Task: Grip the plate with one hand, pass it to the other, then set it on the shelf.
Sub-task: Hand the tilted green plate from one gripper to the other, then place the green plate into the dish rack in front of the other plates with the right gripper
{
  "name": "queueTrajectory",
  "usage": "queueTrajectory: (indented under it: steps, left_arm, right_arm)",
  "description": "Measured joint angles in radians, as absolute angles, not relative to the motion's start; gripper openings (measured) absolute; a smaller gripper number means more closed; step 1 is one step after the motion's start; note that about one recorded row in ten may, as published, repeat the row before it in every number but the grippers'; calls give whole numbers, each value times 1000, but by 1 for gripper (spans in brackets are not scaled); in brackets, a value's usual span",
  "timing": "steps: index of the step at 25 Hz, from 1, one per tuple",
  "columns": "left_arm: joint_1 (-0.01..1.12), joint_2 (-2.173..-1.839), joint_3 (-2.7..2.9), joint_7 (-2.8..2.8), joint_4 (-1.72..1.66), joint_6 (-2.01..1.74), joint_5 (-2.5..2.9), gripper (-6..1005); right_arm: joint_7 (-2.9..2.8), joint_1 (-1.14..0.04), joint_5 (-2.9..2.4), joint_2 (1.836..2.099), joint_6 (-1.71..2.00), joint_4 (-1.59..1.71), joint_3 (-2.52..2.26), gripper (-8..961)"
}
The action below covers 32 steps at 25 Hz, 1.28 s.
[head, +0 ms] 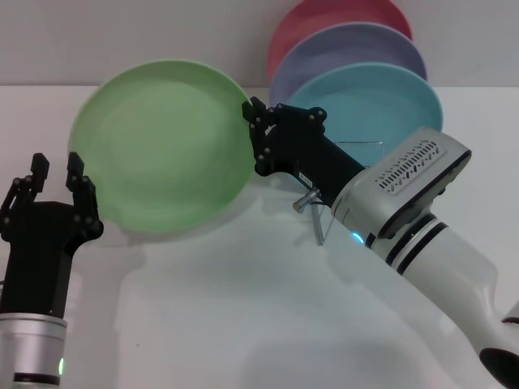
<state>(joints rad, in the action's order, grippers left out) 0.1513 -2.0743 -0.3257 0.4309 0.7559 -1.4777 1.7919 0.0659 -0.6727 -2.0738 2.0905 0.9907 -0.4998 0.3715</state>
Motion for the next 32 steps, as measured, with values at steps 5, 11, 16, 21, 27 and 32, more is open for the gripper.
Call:
queueTrajectory:
  steps: [5,11,16,21,27,32]
  left_arm:
    - [141,-2071,-318,340,726,-1566,1842,499]
    - [140,-2069,-314,124,602,-1759,1885,636]
    - [160,-2064,-320,-22,492,-1812,1894,720]
    - [178,-2065,-323,-110,419,-1822,1895,811]
    - [184,-2059,-359,-190,397,-1752,1894,843]
    - [204,-2059,-364,-259,350,-1743,1898,840]
  right_arm:
    - [67,-673,-2075,2091,993,-500,376,17]
    - [81,-658,-2104,2091,1116,-489,382,16]
    - [132,-606,-2141,2089,1265,-486,380,17]
    - [255,-486,-2144,2086,1461,-493,372,19]
    - [297,-387,-2145,2082,1631,-465,373,21]
    - [323,-347,-2145,2081,1708,-382,380,22]
